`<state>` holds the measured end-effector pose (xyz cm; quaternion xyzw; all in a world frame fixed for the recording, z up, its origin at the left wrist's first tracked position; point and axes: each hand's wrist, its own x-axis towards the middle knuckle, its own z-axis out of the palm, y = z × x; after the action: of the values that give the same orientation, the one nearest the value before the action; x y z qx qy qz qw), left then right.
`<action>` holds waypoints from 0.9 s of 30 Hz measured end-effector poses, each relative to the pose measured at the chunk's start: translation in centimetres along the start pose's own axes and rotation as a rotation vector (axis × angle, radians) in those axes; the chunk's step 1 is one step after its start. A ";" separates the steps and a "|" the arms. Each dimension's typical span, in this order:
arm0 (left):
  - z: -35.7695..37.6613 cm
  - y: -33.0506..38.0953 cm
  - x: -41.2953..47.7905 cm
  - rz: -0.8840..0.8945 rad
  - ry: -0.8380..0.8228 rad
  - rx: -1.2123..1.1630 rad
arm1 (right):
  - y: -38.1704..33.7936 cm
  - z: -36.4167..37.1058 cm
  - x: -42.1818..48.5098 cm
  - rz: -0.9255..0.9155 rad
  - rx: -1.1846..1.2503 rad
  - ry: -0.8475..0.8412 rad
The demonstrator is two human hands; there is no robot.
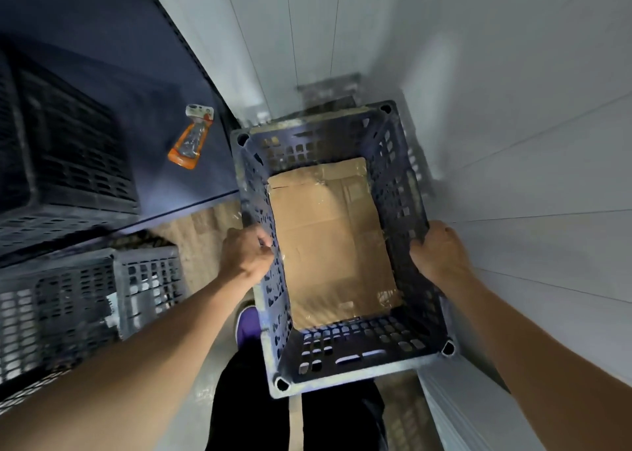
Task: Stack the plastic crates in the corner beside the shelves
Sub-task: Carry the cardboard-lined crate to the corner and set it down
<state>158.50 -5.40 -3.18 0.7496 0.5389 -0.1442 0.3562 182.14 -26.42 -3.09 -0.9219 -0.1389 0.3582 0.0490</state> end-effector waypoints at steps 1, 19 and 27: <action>0.8 -0.4 0.6 0.002 -0.006 0.003 | 0.1 0.3 0.7 0.000 -0.008 -0.006; 9.7 -3.4 9.0 -0.100 -0.054 -0.014 | -0.1 3.7 9.9 -0.053 0.049 -0.099; 10.8 -2.9 7.6 -0.018 -0.072 -0.054 | -0.2 3.8 9.9 -0.087 -0.011 -0.087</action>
<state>160.54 -6.94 -16.45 0.7293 0.5362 -0.1597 0.3940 186.47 -23.35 -12.27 -0.8988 -0.1826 0.3950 0.0534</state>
